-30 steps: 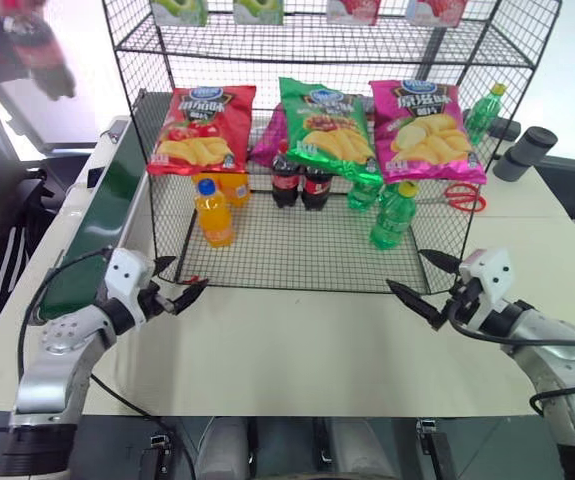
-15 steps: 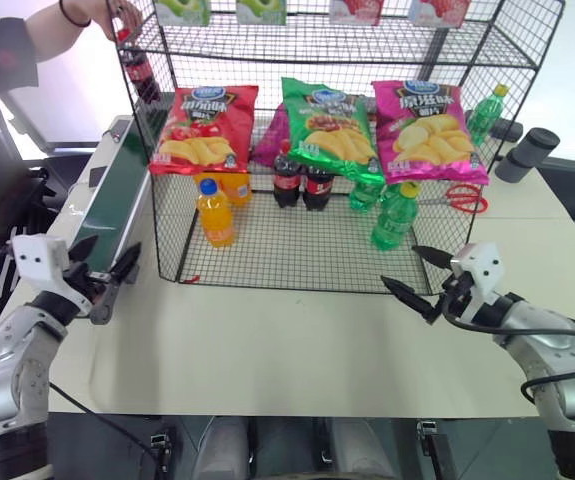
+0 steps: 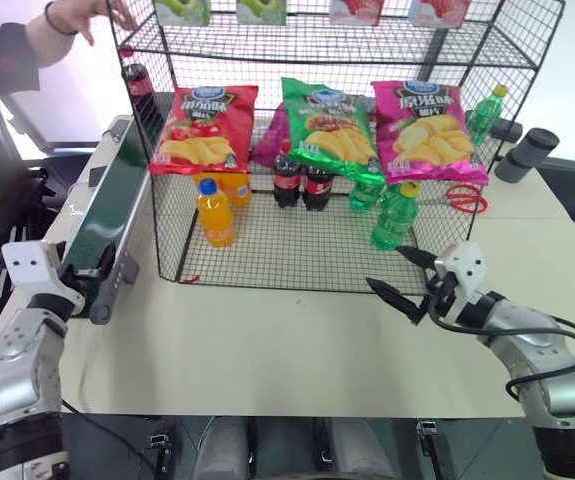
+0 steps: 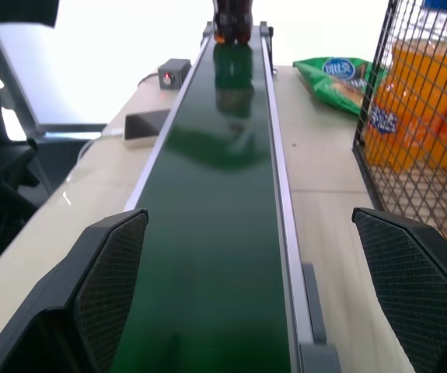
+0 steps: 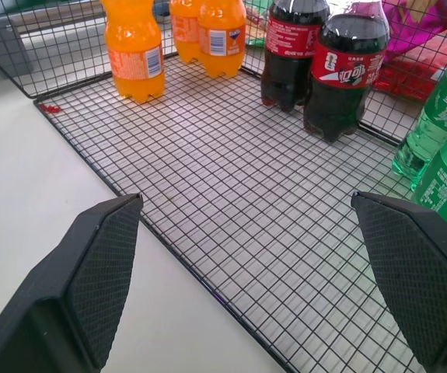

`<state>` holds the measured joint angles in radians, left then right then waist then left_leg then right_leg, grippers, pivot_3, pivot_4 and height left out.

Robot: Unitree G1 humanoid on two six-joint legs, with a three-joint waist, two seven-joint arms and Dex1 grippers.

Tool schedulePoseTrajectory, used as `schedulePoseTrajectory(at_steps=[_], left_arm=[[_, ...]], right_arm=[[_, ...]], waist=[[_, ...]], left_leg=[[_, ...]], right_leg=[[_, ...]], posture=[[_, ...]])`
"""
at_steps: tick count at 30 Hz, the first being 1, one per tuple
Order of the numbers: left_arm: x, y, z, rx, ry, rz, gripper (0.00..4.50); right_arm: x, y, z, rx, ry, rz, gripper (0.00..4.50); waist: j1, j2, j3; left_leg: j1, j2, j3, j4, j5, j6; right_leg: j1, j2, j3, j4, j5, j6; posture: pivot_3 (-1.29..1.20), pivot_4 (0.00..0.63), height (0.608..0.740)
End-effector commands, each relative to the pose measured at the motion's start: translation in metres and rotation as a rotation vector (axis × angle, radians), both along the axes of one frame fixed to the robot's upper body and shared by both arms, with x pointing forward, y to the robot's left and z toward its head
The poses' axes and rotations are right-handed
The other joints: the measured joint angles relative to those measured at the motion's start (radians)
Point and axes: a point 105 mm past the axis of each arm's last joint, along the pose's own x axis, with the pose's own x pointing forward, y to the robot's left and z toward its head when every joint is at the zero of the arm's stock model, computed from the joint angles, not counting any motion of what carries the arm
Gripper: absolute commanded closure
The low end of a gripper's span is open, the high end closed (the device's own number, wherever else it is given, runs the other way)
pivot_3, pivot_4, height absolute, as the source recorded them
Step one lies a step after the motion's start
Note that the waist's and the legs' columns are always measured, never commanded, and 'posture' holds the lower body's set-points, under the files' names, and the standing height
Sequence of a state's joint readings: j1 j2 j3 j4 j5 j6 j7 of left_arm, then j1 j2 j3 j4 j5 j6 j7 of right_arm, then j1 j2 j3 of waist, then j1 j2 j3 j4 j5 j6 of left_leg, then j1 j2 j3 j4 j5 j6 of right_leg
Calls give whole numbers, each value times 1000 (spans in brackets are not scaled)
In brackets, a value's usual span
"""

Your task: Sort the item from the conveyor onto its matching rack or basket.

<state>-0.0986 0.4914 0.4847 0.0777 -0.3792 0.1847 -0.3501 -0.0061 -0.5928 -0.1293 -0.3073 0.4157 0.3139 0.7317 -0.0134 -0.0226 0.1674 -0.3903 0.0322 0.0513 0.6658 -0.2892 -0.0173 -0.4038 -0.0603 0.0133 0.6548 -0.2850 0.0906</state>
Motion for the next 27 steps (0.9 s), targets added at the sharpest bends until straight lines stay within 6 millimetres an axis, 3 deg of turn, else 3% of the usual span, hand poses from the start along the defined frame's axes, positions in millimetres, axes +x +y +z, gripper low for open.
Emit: schedulePoseTrajectory(at_steps=[1,27], left_arm=[[1,6,11,39,-43,37,0],[7,2,7,46,-49,68,0]], right_arm=[[-2,7,13,7,-54,20,32],[-1,19,16,19,-62,53,32]], waist=[[0,0,0],[1,0,0]], left_leg=[[0,0,0,0,0,0],[0,0,0,0,0,0]], right_leg=[[0,0,0,0,0,0],[0,0,0,0,0,0]], posture=[[0,150,740],[0,150,740]])
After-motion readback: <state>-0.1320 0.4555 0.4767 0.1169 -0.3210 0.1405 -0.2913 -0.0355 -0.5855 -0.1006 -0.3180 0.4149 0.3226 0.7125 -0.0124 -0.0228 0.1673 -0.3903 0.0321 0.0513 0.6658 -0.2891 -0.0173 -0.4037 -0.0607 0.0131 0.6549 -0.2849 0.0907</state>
